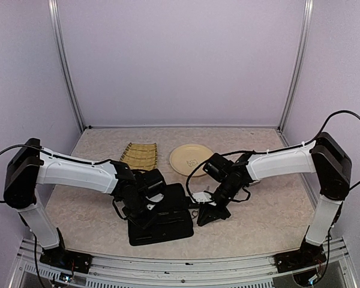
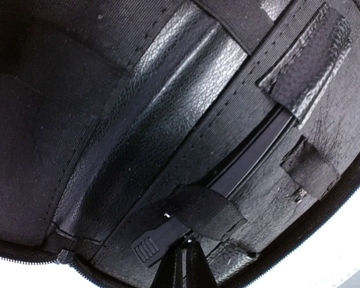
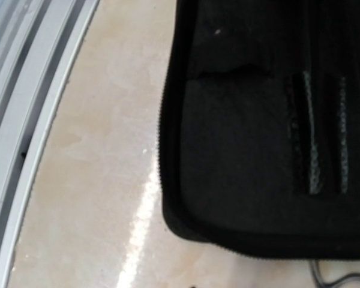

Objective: Sort the hair-cutting tools

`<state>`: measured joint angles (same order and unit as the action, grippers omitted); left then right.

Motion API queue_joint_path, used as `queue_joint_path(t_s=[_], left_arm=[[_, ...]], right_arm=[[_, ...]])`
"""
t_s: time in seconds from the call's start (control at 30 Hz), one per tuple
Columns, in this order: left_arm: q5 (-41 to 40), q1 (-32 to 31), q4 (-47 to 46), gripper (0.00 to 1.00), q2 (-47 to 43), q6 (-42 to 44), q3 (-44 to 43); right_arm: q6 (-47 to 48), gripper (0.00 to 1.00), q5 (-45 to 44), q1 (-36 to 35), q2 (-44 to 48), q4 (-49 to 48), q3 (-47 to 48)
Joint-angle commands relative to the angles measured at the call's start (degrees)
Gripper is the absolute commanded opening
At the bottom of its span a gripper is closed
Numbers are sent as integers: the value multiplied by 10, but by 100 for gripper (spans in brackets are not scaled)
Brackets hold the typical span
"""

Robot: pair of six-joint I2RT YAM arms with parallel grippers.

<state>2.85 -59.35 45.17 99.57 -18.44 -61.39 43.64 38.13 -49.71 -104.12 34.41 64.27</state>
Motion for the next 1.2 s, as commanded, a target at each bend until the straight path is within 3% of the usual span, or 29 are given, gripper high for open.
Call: queue_joint_path(t_s=[0.0,0.23,0.4,0.53,0.7,0.87,1.0,1.07,1.17], left_arm=[[38,-10,-85,4,33,-10,18],[49,-9,-76,13,12,-8,33],[33,-8,-56,27,-11,-21,37],[12,-4,-18,39,-54,-24,21],[-47,3,7,43,-118,-1,-14],[-256,19,-81,44,-111,47,-65],[-524,-2,-106,44,-67,74,-138],[-691,-35,-150,44,-42,136,-143],[-847,-76,-281,45,-12,290,-114]], right_arm=[[-3,9,5,1,-10,3,4],[-4,9,4,0,-17,5,8],[-3,9,1,1,-12,16,18],[-2,10,-19,7,22,35,26],[4,15,-68,30,93,36,14],[-37,16,-87,73,123,-16,26],[-63,14,-86,114,146,-23,49],[-75,16,-97,134,174,-52,39],[-108,30,-116,165,205,-101,17]])
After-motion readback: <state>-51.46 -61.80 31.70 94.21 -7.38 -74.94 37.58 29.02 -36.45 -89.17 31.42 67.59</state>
